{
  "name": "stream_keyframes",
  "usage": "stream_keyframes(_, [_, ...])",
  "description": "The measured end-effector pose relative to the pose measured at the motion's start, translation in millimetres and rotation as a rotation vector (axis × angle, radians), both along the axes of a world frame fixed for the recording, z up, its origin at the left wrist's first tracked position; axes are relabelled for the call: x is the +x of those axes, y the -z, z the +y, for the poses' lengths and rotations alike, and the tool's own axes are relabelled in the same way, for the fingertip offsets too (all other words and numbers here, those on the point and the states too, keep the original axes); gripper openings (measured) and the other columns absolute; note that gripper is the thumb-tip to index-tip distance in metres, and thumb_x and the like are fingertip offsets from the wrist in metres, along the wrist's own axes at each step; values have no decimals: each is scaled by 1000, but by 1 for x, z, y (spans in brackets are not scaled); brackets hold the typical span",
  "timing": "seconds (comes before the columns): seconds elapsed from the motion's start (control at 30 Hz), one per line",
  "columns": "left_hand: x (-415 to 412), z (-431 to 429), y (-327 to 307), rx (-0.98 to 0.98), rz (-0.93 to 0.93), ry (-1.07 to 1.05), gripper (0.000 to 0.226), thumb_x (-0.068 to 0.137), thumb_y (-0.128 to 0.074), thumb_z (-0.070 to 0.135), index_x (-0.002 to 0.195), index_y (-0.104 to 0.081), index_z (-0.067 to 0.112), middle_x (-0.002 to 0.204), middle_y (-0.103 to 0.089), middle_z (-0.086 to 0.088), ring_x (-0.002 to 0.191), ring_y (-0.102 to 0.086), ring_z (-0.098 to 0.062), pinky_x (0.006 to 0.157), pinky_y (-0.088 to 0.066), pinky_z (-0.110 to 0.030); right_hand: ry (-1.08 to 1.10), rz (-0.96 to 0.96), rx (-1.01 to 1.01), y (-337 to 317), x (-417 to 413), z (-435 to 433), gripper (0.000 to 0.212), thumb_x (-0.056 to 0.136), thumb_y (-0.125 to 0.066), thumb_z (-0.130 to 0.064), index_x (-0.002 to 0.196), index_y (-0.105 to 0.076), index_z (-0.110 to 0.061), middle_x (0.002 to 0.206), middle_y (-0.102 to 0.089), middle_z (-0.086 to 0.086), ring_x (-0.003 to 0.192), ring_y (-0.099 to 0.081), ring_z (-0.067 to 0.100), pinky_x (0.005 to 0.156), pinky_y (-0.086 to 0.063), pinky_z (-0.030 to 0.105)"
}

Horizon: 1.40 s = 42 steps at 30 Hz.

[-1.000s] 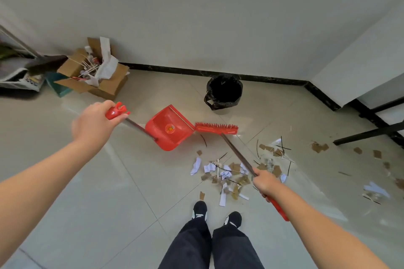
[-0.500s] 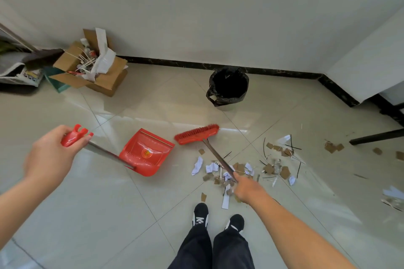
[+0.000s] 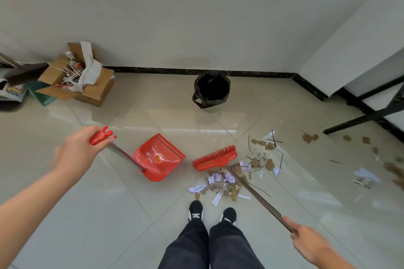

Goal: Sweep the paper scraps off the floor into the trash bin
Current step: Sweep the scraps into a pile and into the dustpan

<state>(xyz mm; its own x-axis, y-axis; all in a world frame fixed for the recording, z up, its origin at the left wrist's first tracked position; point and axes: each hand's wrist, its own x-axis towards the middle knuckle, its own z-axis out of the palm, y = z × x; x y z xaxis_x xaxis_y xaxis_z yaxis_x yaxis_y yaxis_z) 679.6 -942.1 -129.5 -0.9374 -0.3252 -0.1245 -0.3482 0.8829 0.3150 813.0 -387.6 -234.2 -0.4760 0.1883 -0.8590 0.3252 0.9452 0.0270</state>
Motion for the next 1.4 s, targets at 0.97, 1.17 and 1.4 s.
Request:
stream_keyframes(0.97, [-153,335,28,-175,-34,789,51,55,-91,28,83,-49,32,74,-42,13,78,-40,-7,33,-39,-24,1438,324,-292,-19,-252,211,31,95,-33,-17,120,-52,-19,58,-47,13,42,-35,17,47,-30,18])
stream_keyframes(1.17, [-195,378,72,-117,-42,778,46,67,-81,32,80,-39,42,73,-37,15,68,-43,-12,47,-43,-40,1529,263,-289,33,-324,315,37,96,-36,-9,126,-57,-13,64,-49,15,36,-50,24,50,-50,34])
stream_keyframes(1.4, [-226,447,78,-176,-31,865,19,77,-43,51,77,-46,32,73,-34,13,70,-42,-10,42,-45,-38,1281,237,-266,59,-359,371,41,99,-33,-12,138,-43,-8,67,-45,10,52,-47,21,36,-48,27])
